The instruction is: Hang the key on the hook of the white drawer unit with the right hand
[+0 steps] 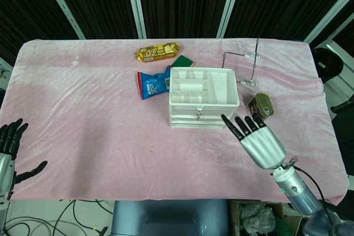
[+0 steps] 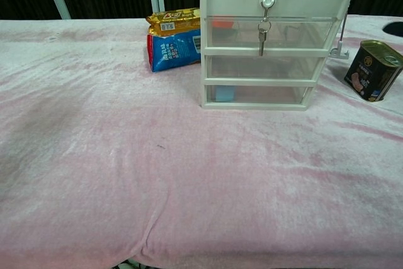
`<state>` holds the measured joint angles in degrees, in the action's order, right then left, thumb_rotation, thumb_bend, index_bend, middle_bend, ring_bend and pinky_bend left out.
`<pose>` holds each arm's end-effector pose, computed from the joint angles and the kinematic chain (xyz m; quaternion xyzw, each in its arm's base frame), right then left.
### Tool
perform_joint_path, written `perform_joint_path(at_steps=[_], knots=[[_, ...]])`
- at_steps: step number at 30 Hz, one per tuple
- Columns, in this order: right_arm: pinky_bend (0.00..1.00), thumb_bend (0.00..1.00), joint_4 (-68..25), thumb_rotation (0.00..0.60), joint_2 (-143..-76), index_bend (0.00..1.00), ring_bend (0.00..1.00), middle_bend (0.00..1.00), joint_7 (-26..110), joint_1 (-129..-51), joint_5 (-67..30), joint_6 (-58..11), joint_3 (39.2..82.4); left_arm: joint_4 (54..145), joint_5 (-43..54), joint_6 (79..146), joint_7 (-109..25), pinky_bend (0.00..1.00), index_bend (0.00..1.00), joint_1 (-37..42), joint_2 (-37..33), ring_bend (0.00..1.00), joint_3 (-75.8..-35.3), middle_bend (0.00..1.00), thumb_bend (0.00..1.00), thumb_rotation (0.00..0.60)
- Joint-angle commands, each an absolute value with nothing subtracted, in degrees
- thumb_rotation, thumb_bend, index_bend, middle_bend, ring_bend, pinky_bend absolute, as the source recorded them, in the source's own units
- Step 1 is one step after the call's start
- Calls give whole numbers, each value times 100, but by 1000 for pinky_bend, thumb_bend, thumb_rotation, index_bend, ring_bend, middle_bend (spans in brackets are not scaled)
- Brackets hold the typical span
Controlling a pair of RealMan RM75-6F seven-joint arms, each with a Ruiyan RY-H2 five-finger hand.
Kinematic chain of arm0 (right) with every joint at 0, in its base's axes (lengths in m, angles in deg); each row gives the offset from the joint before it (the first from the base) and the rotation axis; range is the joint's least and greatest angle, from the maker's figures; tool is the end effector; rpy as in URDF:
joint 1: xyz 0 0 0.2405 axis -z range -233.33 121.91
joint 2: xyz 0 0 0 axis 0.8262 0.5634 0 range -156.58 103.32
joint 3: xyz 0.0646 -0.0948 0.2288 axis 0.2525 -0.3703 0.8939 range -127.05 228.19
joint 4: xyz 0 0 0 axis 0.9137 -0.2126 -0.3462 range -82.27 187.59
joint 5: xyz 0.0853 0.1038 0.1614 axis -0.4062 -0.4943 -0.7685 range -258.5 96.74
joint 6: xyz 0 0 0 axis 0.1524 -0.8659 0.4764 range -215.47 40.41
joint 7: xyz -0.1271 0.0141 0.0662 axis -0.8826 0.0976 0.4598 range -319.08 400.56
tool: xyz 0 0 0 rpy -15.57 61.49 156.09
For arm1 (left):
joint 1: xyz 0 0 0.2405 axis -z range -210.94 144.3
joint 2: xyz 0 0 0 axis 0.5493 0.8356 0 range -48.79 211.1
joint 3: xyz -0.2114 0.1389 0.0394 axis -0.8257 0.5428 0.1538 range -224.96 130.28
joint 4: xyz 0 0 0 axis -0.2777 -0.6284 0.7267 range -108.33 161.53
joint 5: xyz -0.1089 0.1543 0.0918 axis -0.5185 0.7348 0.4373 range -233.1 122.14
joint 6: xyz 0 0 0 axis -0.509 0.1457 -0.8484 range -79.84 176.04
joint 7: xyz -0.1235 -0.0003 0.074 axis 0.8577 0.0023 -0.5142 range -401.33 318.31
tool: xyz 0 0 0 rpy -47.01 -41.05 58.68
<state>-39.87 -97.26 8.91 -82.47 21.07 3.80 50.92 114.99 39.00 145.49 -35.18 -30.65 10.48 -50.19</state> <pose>-0.1793 -0.2496 0.1197 0.7182 -0.0183 0.4487 0.5316 -0.2897 0.1653 0.1493 -0.5548 -0.3505 -0.5122 0.5541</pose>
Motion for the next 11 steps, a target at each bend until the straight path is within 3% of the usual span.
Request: perform_joint_path(at_steps=[1, 7, 11], knots=[[131, 108, -4662, 600, -9360, 0, 16, 15, 1418, -7518, 1567, 598, 4550, 11512, 3861, 14482, -3637, 0, 33, -3071, 1070, 0, -4995, 0, 33, 600], [115, 95, -4723, 600, -9231, 0, 0, 0, 1884, -6835, 1326, 775, 4076, 11574, 3827, 14387, -3814, 0, 19, -3079, 1139, 0, -4952, 0, 33, 600], [114, 95, -4273, 600, -9340, 0, 0, 0, 2240, -6503, 1271, 965, 4025, 11616, 3808, 14352, -3862, 0, 17, -3082, 1169, 0, -4940, 0, 32, 600]])
